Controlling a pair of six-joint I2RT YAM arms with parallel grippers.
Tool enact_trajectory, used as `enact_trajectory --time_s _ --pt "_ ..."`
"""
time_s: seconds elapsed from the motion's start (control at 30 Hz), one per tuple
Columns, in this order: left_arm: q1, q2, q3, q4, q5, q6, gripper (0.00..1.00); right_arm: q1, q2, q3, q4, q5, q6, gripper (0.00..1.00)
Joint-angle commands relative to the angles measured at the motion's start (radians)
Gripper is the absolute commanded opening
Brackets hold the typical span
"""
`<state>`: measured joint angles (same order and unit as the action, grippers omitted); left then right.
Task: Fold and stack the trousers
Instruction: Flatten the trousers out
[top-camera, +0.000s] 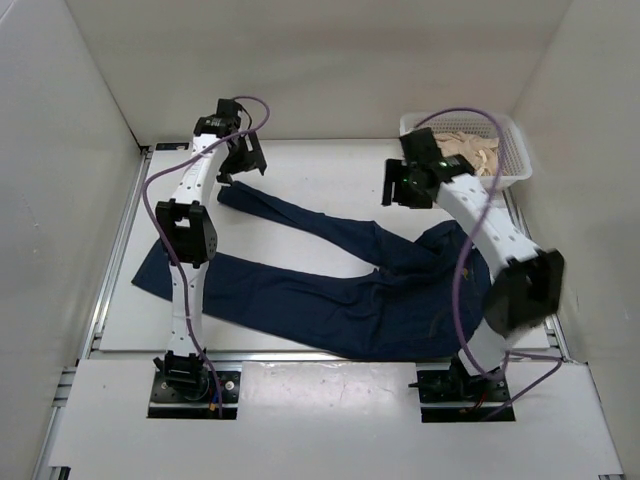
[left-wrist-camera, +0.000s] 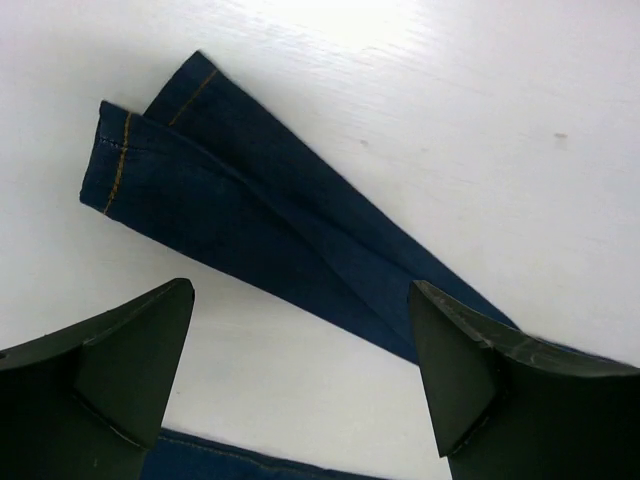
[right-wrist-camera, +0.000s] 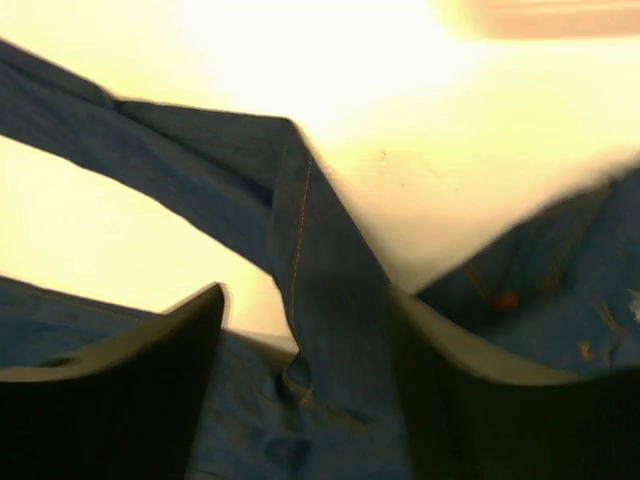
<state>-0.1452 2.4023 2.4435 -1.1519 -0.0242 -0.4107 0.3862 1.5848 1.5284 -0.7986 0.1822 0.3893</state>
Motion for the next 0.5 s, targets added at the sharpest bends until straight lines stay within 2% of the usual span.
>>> enact_trajectory --time_s 0.0,0.07,0.17,0.2,0.23,0.3,0.33,0.37,0.4,0.47 --pt "0.007 0.047 0.061 -0.101 -0.059 -0.033 1.0 0.023 0.211 0.126 -0.115 -0.086 -0.128 0.74" --pt "0.016 0.047 -0.016 -0.082 -0.072 -0.042 1.0 0.054 0.28 0.206 -0.151 -0.075 -0.159 0.81" --pt "0.016 0.072 -0.055 -0.071 -0.063 -0.031 1.0 0.065 0.371 0.216 -0.16 -0.073 -0.173 0.8" --pt "0.016 0.084 -0.055 -0.071 -0.063 -0.031 1.0 0.065 0.397 0.207 -0.16 -0.073 -0.173 0.73" --pt "0.016 0.093 -0.055 -0.071 -0.063 -0.022 1.0 0.065 0.406 0.191 -0.16 -0.073 -0.173 0.47" --pt "0.016 0.103 -0.055 -0.071 -0.063 -0.022 1.0 0.065 0.406 0.171 -0.146 -0.059 -0.164 0.33" --pt "0.016 0.103 -0.055 -0.062 -0.054 -0.022 0.94 0.065 0.415 0.171 -0.146 -0.07 -0.164 0.28" --pt "0.016 0.113 -0.055 -0.062 -0.054 -0.01 0.8 0.065 0.415 0.162 -0.137 -0.087 -0.164 0.22" --pt "0.016 0.124 -0.04 -0.062 -0.054 -0.01 0.6 0.065 0.415 0.162 -0.137 -0.105 -0.164 0.17" --pt "0.016 0.135 -0.018 -0.062 -0.042 -0.01 0.1 0.065 0.415 0.174 -0.137 -0.118 -0.164 0.06"
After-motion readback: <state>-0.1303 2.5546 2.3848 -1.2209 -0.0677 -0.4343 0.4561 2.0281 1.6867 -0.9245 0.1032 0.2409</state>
